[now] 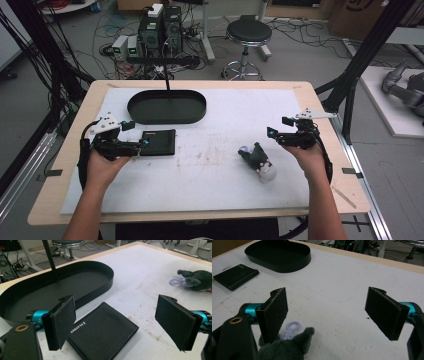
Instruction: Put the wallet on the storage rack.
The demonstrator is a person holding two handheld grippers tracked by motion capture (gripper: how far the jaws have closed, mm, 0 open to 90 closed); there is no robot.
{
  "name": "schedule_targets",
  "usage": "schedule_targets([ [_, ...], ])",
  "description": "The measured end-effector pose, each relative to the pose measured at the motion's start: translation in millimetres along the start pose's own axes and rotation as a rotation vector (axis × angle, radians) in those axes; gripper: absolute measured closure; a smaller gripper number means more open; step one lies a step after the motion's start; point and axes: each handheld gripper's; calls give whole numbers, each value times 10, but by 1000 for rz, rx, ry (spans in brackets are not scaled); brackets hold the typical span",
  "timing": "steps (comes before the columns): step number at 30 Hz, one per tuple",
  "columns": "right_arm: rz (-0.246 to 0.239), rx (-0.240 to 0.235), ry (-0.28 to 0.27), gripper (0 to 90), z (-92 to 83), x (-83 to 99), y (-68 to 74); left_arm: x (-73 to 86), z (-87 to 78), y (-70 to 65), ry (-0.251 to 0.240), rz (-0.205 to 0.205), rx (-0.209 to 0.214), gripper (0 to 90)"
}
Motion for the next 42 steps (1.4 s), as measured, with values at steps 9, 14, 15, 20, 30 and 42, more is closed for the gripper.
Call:
schedule_targets([
  [9,23,-43,10,191,56,11,14,25,-59,56,-2,-10,-13,168],
  [14,13,-80,16,191,93,-28,178,18,-98,52,-13,2,-2,168],
  [15,4,-87,14,191,107,-43,222,26,-103,59,-14,3,-2,168],
  [20,-20,-127,26,191,212,-141,412,59,-158,101,-6,2,-8,168],
  [30,-43,-190,48,191,510,-395,714,121,-285,84,-4,-6,-37,167],
  [42,-83,-276,136,191,1055,-547,1170,271,-526,26,4,-11,-86,167],
])
Point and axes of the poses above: each handheld gripper's, and its own axes: z roughly forward along the jaws, x roughly out of its underside, y roughly to its left, and after that the axes turned 3 degrees about z, right-handed
